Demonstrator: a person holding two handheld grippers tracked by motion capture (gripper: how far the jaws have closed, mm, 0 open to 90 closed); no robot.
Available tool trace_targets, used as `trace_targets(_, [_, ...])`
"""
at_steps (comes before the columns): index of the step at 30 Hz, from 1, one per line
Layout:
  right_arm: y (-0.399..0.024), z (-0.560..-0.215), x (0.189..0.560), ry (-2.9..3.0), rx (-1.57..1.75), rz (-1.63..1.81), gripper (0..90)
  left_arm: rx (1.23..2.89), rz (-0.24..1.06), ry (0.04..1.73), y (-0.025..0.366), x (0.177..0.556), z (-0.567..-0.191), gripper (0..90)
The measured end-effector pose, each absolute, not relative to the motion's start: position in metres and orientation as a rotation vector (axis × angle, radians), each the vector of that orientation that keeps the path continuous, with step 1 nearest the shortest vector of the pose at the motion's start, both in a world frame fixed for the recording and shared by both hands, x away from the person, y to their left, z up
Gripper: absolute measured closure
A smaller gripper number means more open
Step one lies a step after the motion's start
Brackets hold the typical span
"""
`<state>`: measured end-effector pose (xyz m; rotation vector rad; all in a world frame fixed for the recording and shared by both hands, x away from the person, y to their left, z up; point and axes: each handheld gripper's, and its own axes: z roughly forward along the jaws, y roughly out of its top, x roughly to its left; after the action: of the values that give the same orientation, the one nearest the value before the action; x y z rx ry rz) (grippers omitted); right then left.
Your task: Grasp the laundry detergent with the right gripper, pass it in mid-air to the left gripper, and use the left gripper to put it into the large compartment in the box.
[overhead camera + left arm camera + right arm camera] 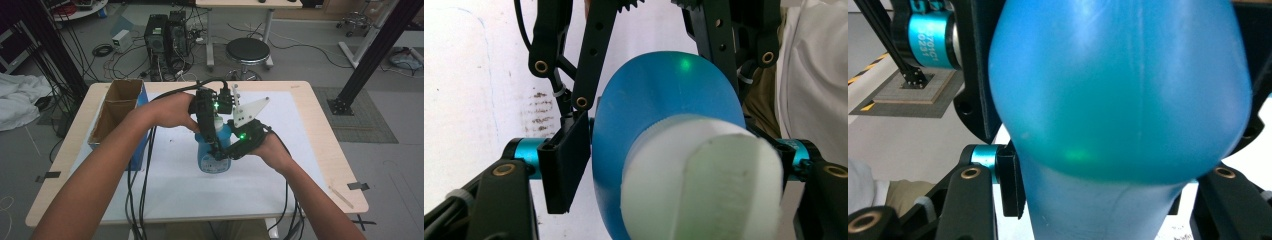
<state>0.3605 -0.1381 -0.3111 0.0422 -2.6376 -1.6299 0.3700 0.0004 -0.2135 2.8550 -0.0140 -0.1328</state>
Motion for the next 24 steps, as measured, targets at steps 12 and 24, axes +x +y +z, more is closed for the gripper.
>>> trace_targets(12, [-0.1388,-0.3115,0.3617,-2.636,0.032,-1.636,43.9,2.836,-0.129,-0.025,0.0014,0.3692,-0.2123,37.3])
trace_targets(24, [-0.1386,-0.3121,0.3618,-2.643,0.04,-1.635,43.8,2.841,-0.103,-0.045,0.0012,0.3675,-0.2127,37.8])
